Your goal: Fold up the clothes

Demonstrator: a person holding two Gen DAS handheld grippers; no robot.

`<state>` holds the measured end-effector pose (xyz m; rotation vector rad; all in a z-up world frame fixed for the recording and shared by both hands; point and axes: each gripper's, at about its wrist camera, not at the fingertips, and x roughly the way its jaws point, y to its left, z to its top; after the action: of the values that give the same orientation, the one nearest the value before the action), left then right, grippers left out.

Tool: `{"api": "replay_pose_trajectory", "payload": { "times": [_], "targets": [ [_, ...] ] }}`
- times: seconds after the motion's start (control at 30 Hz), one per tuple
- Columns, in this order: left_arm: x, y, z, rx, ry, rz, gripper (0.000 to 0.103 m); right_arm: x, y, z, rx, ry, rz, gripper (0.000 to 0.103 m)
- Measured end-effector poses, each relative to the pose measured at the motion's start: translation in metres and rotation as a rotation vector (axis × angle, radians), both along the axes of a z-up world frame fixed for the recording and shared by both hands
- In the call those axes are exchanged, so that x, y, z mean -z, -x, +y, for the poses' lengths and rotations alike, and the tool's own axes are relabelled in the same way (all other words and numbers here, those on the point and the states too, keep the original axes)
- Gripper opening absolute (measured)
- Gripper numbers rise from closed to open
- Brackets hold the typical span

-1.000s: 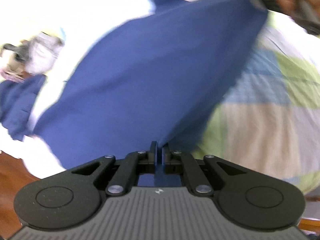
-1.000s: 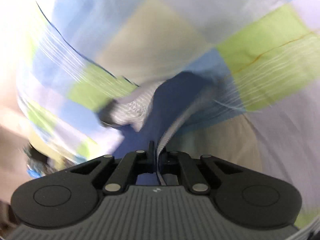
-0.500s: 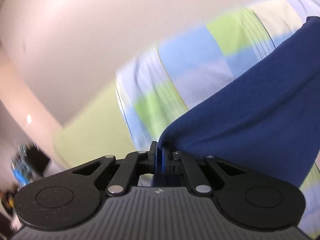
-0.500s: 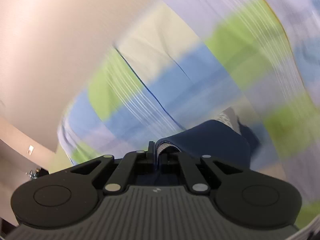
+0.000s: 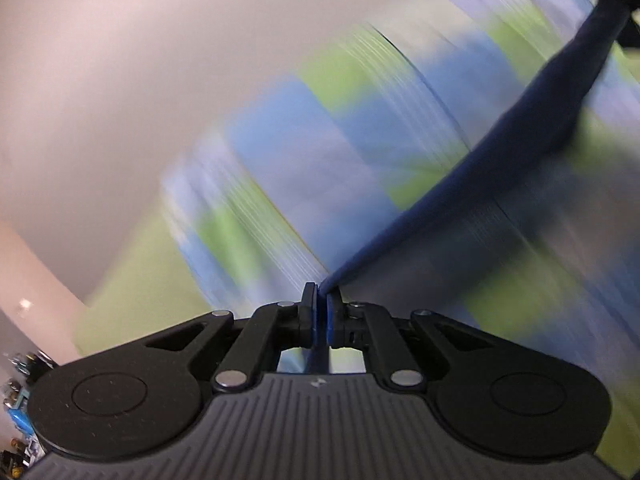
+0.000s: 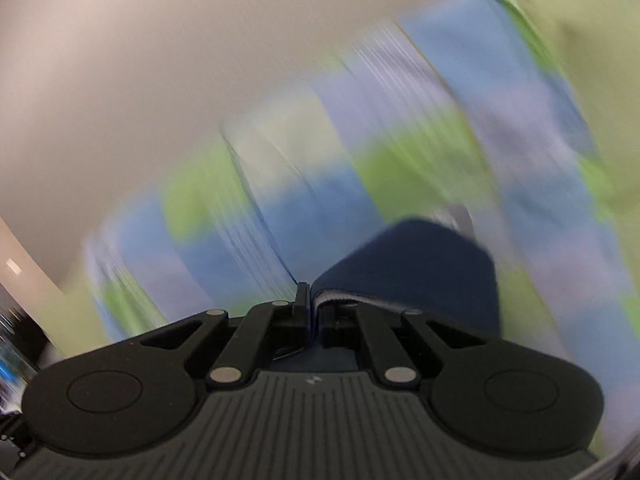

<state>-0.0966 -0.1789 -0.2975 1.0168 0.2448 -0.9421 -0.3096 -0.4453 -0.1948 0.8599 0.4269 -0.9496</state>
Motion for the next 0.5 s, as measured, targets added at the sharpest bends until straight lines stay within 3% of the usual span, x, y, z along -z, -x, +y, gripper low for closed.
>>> {"api": "replay_pose_trajectory", "payload": {
  "times": [0.03,0.07,0.13,0.23,0.33,0.4,0.5],
  "targets": [
    [0.018,0.005,0.004,0.004,-0.042,0.014,0.006,0.026,0.005,0.010,0.010,-0.054,0.035,0.003],
    [0.057,0.017,0.014,0.022,-0.134,0.044,0.007,0.050,0.011,0.019,0.020,-0.103,0.068,0.003],
    [0.108,0.034,0.027,0.051,-0.274,0.071,0.006,0.101,0.023,0.044,0.041,-0.200,0.149,0.003],
    [0.144,0.047,0.041,0.072,-0.390,0.095,0.005,0.148,0.035,0.066,0.070,-0.325,0.262,0.006],
    [0.143,0.048,0.053,0.079,-0.437,0.096,0.006,0.169,0.056,0.084,0.128,-0.404,0.299,0.015],
    [0.130,0.043,0.052,0.100,-0.425,0.076,0.008,0.161,0.069,0.092,0.160,-0.368,0.289,0.026],
    [0.116,0.042,0.037,0.200,-0.391,0.051,0.010,0.152,0.089,0.096,0.201,-0.311,0.256,0.026]
  ]
}}
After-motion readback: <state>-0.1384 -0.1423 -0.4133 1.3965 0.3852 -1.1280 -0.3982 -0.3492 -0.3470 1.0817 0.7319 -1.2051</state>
